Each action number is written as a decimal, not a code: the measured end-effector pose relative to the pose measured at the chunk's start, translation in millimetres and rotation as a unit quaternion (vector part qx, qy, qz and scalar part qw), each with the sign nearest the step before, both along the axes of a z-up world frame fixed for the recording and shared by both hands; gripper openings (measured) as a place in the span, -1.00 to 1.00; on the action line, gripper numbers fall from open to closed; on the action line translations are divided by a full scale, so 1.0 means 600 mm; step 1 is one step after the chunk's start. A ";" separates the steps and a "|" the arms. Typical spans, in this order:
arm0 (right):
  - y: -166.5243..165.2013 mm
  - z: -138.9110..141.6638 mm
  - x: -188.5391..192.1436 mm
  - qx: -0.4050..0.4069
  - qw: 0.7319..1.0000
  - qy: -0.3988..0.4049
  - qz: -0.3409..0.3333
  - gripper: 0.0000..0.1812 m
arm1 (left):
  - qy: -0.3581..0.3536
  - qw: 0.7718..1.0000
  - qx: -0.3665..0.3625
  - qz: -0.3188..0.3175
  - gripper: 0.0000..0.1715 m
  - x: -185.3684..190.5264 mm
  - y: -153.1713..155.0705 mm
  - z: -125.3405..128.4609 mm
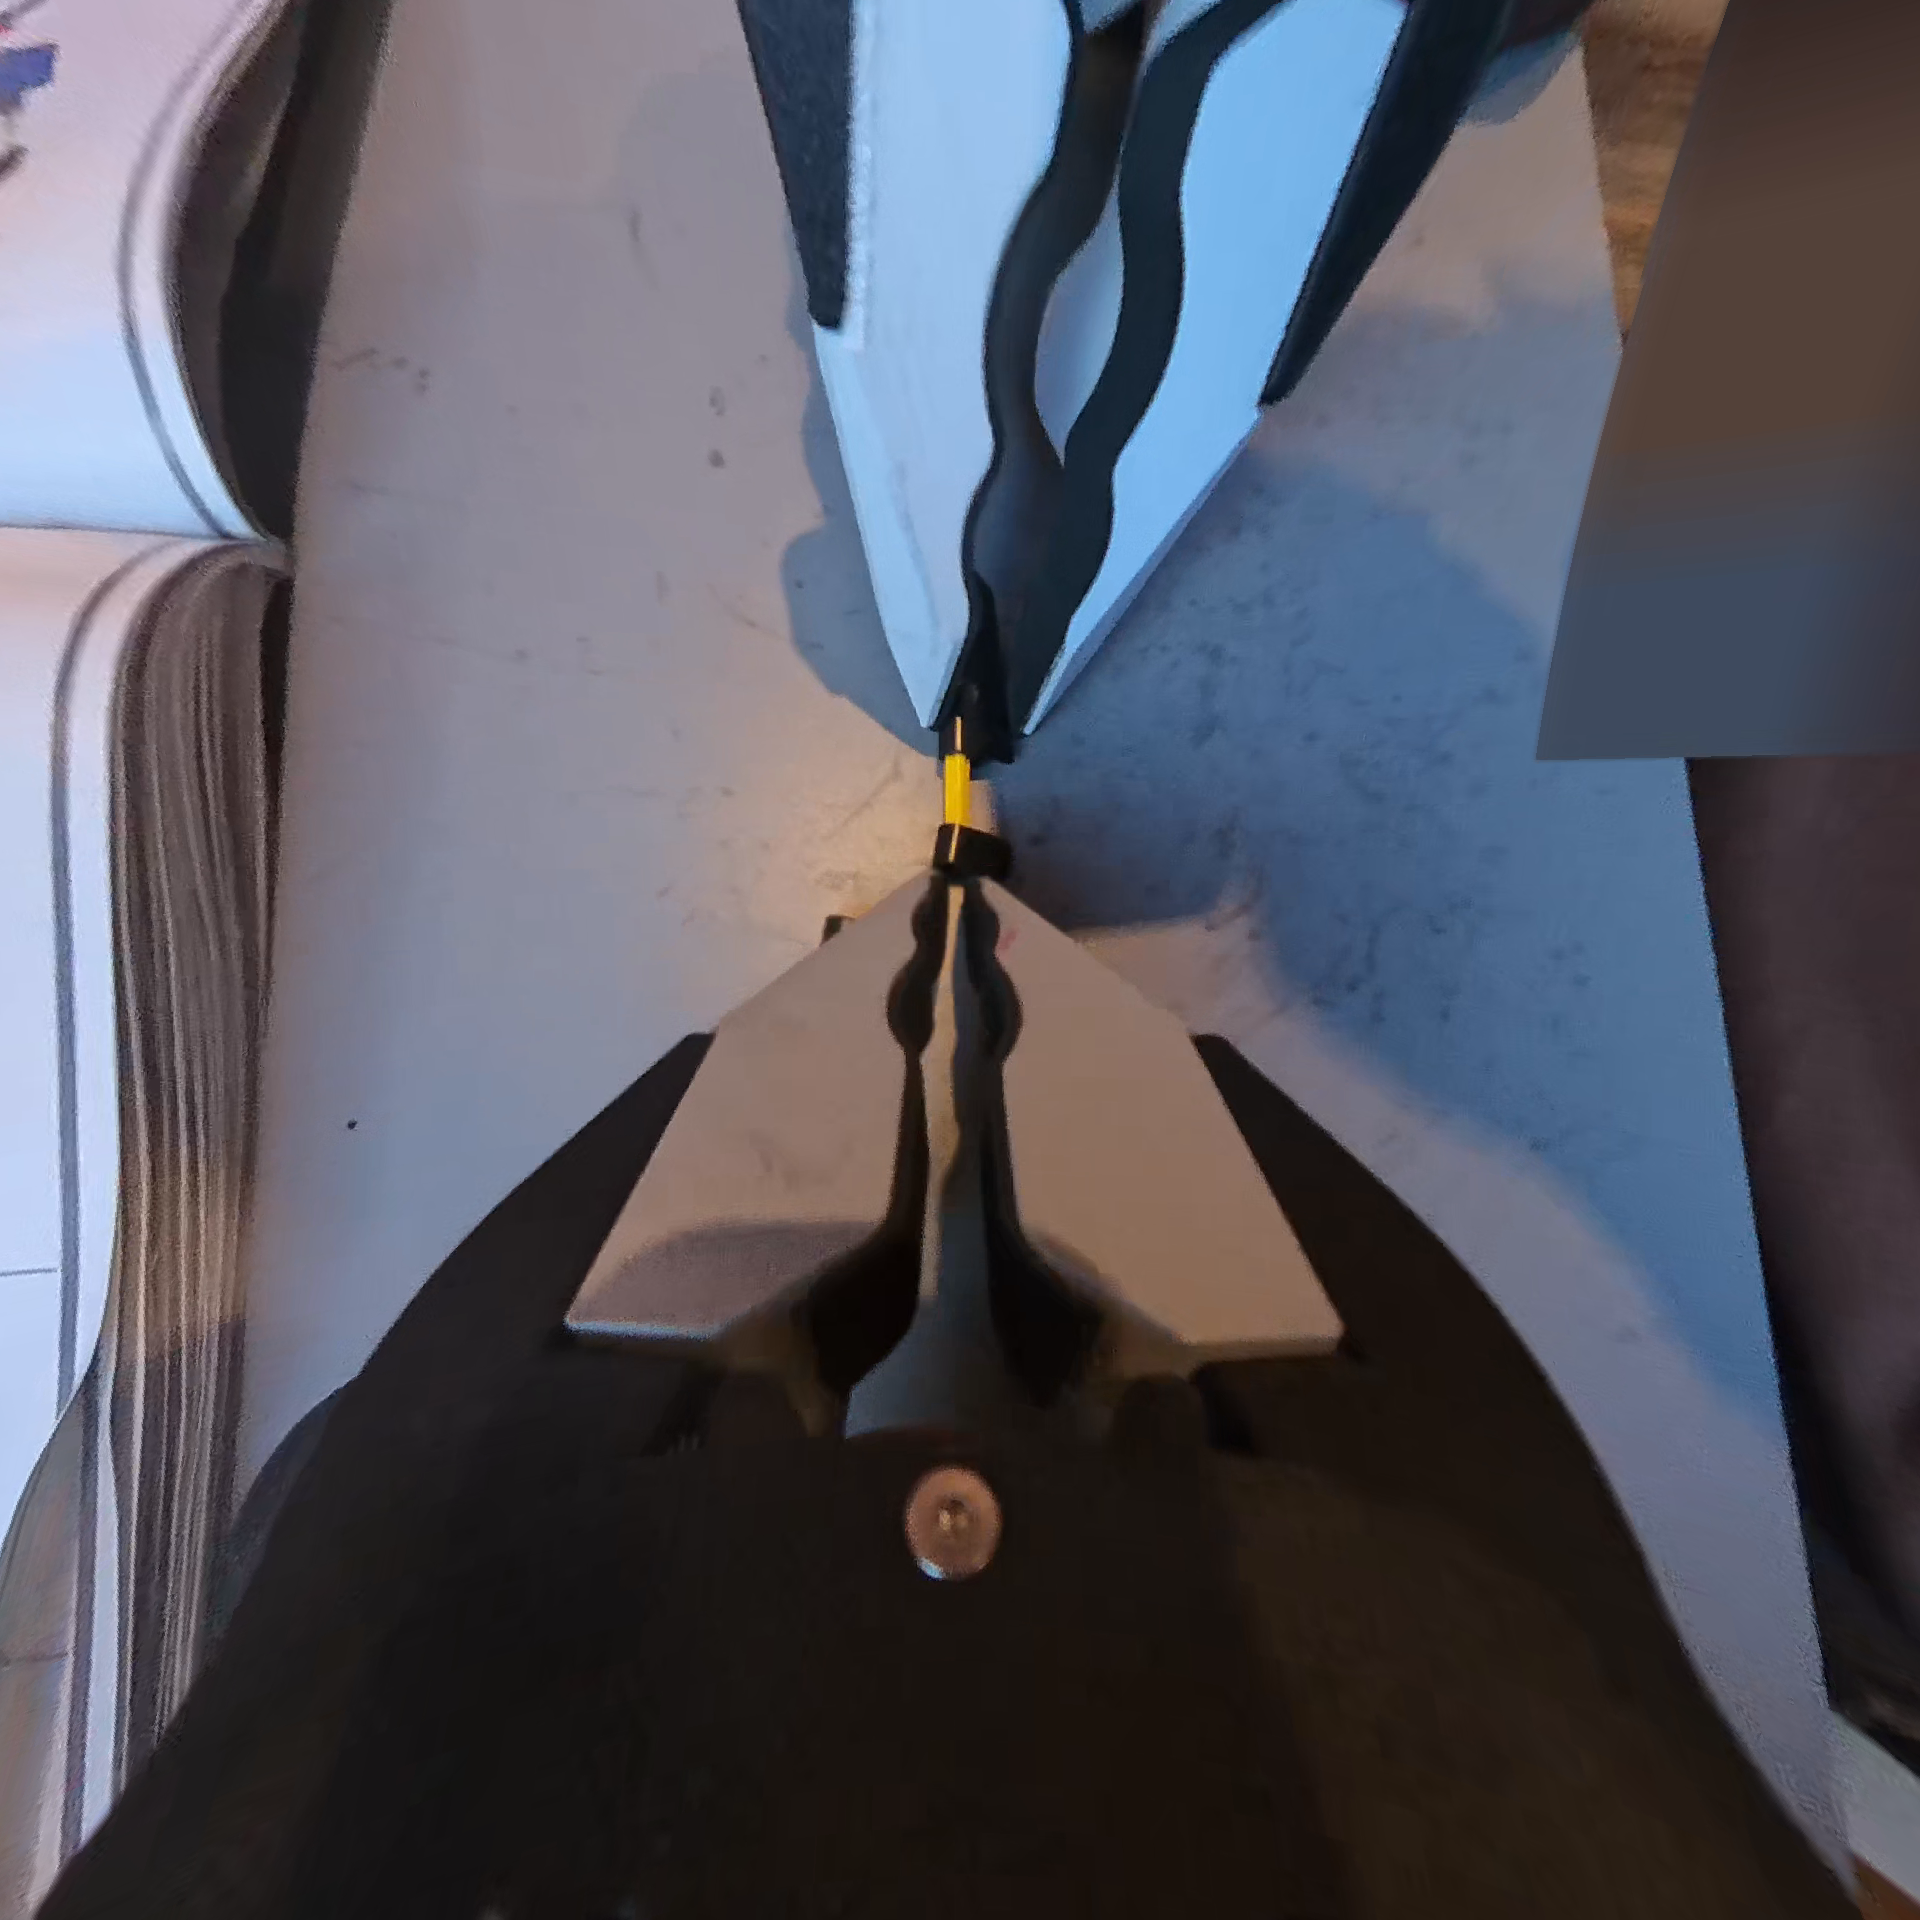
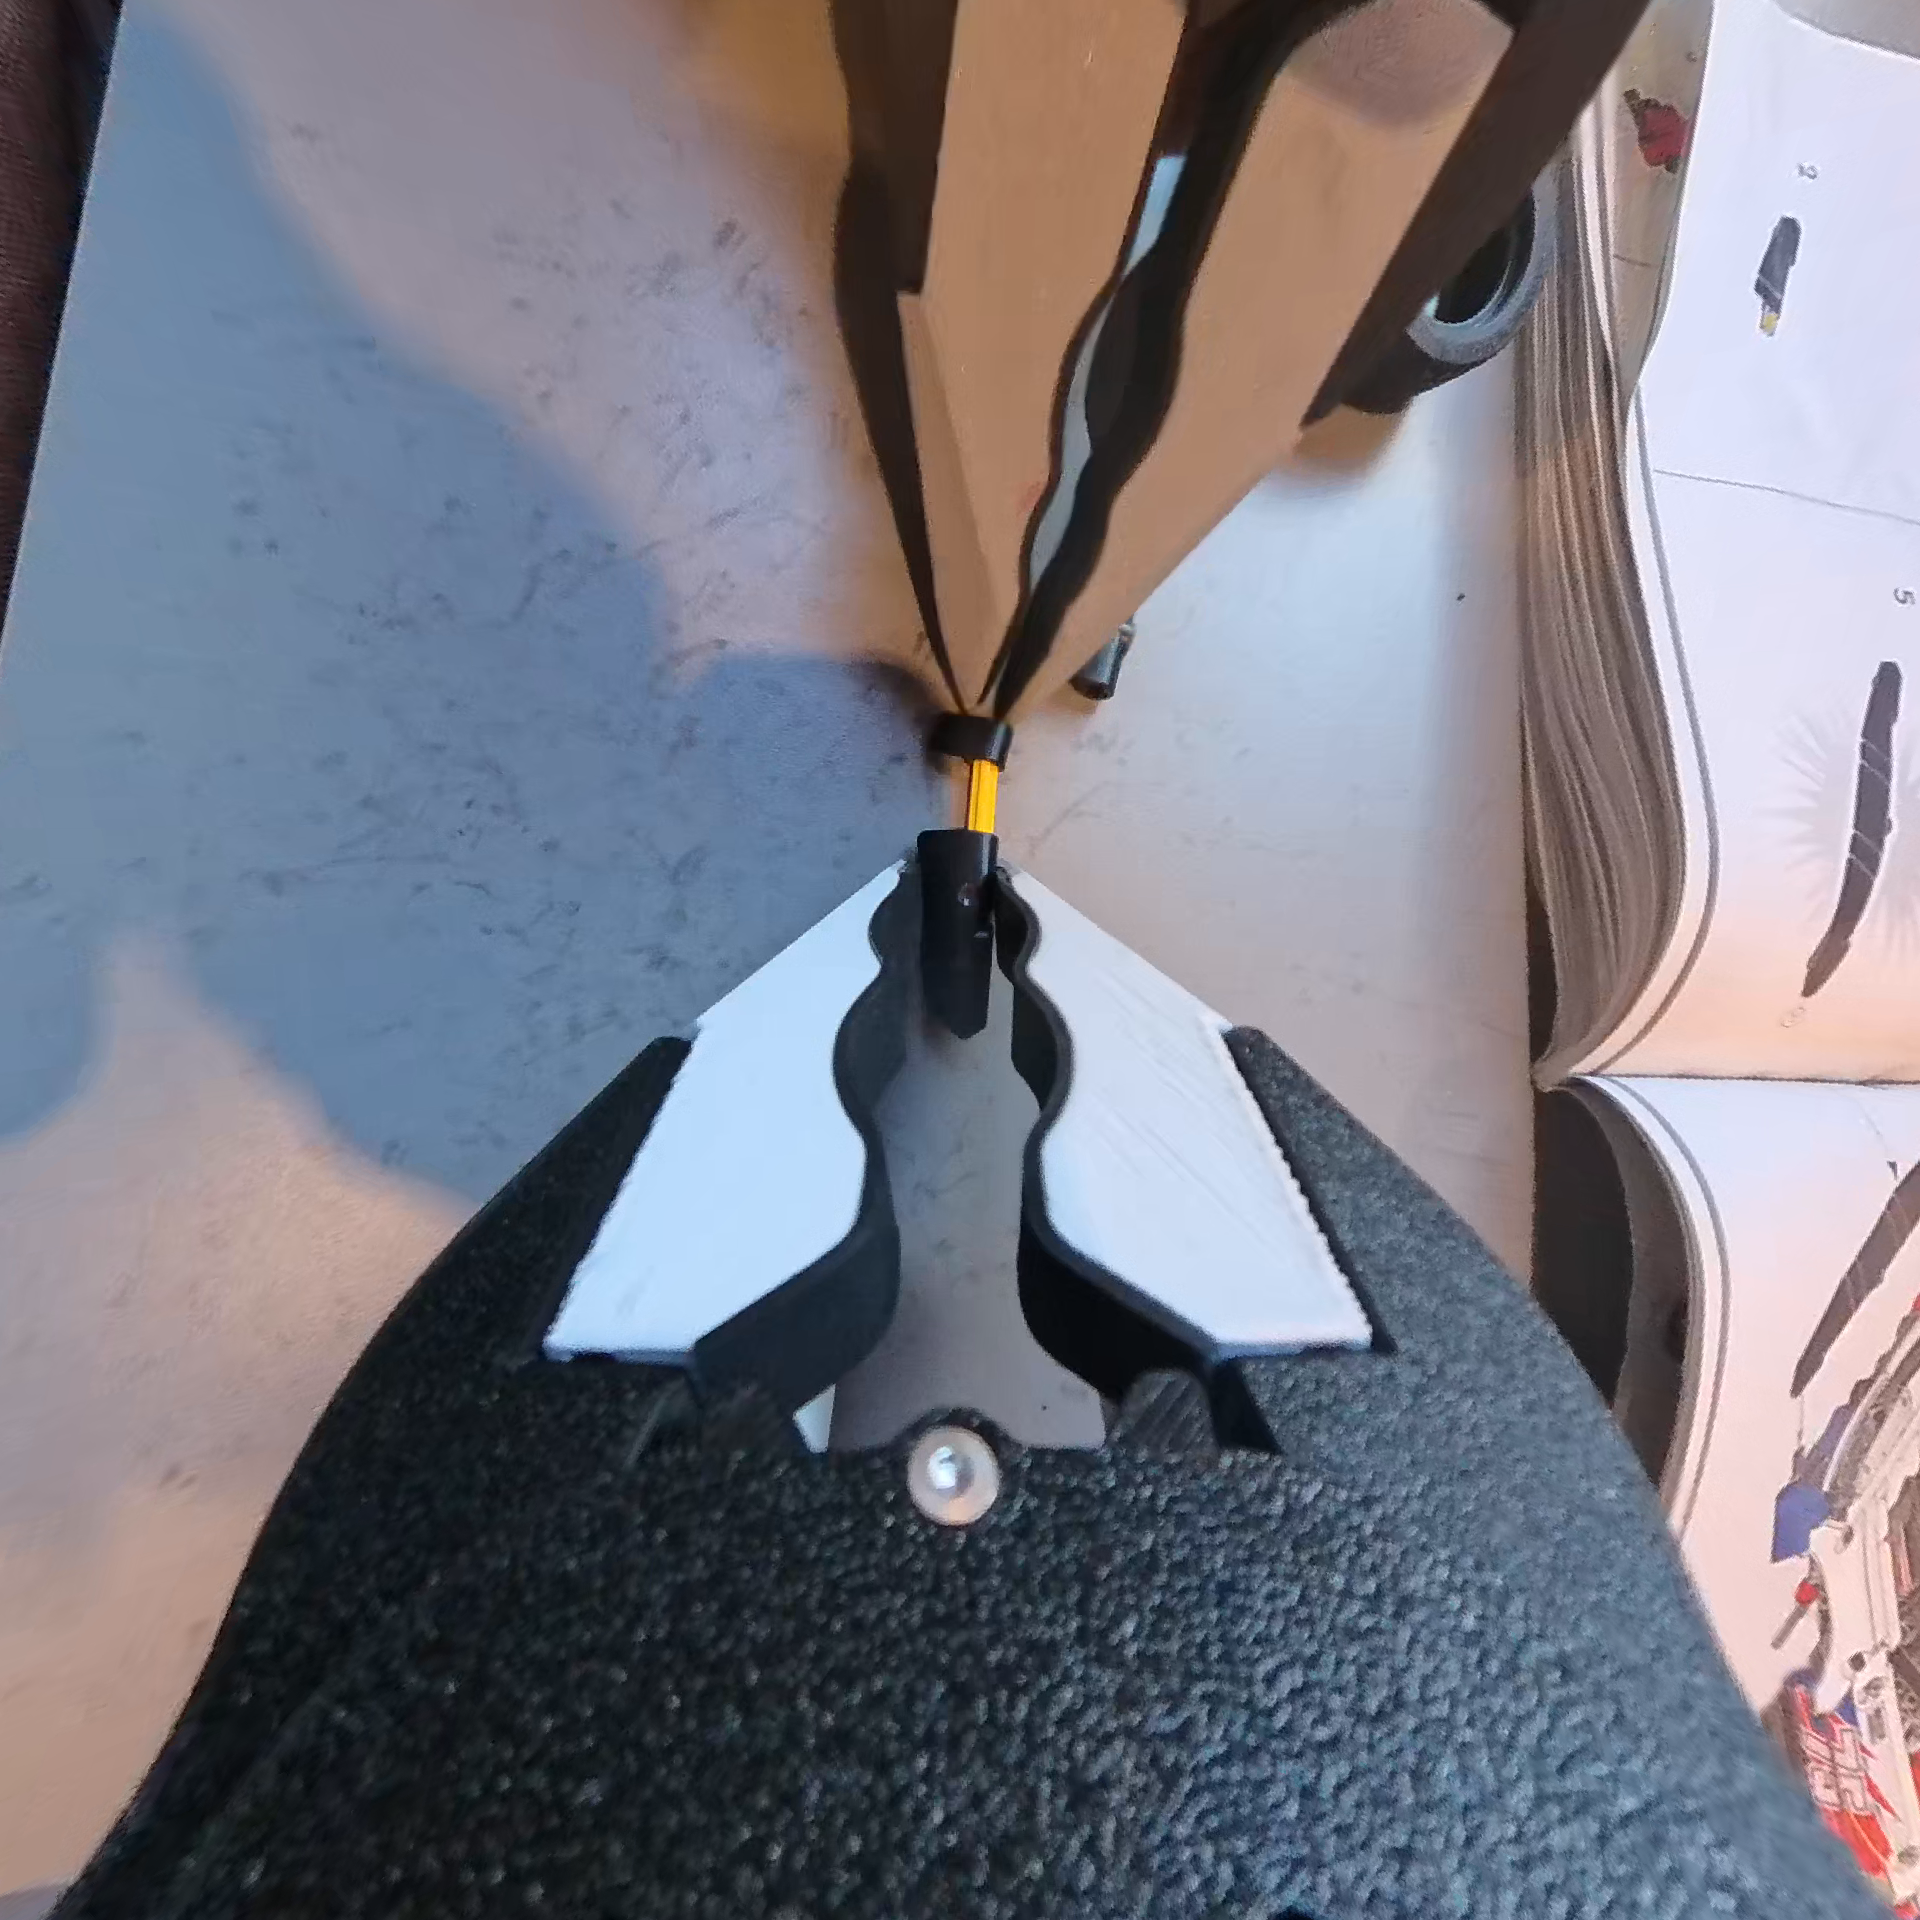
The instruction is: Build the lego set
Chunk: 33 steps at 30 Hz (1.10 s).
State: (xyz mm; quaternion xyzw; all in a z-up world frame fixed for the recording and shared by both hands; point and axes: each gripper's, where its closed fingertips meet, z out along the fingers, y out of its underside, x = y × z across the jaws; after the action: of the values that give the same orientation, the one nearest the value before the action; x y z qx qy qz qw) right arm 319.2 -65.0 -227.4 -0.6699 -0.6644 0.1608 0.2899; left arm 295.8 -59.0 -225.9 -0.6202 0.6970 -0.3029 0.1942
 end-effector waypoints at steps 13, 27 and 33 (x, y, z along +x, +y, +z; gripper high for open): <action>0.000 -0.001 -0.001 -0.036 0.999 0.000 -0.019 -0.87 | -0.017 0.999 -0.029 0.025 -1.00 0.012 -0.005 -0.002; 0.000 -0.001 -0.001 -0.030 0.999 0.029 -0.012 -0.87 | -0.009 0.999 -0.033 0.030 -1.00 0.012 0.000 0.000; 0.000 -0.001 -0.001 -0.041 0.998 0.042 -0.016 -0.87 | -0.007 1.000 -0.022 0.020 -1.00 0.009 -0.006 0.002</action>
State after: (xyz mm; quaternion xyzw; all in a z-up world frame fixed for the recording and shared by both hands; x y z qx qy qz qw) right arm 318.7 -64.9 -228.0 -0.6842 -0.6340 0.2116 0.2920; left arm 301.4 -62.4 -224.9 -0.6359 0.6763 -0.3187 0.1914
